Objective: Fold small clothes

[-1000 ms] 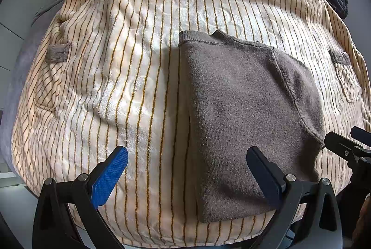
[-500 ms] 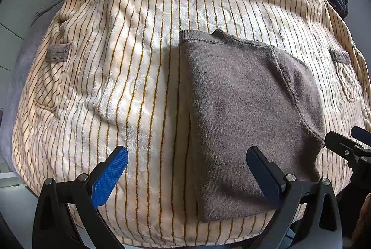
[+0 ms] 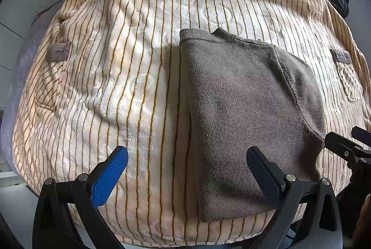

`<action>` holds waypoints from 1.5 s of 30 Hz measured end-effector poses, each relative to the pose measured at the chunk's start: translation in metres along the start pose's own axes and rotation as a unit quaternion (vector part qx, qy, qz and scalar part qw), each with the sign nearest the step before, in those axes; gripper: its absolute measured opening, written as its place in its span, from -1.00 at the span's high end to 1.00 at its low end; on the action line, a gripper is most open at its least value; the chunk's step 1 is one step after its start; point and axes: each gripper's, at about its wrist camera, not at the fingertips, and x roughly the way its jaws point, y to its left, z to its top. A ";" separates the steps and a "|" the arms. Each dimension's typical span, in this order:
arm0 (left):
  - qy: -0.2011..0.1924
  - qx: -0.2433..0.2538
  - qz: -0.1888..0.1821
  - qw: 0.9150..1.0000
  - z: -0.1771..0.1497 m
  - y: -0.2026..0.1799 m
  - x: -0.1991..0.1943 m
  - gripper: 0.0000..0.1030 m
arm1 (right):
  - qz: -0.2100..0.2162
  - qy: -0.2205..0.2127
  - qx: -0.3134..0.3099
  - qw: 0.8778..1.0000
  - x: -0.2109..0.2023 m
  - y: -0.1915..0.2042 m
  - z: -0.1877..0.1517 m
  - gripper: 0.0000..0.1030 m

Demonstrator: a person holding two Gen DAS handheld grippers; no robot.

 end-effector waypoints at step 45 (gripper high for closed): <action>0.005 0.010 0.019 1.000 0.002 0.006 0.003 -0.98 | -0.006 0.002 -0.006 1.000 0.004 -0.001 0.002 -1.00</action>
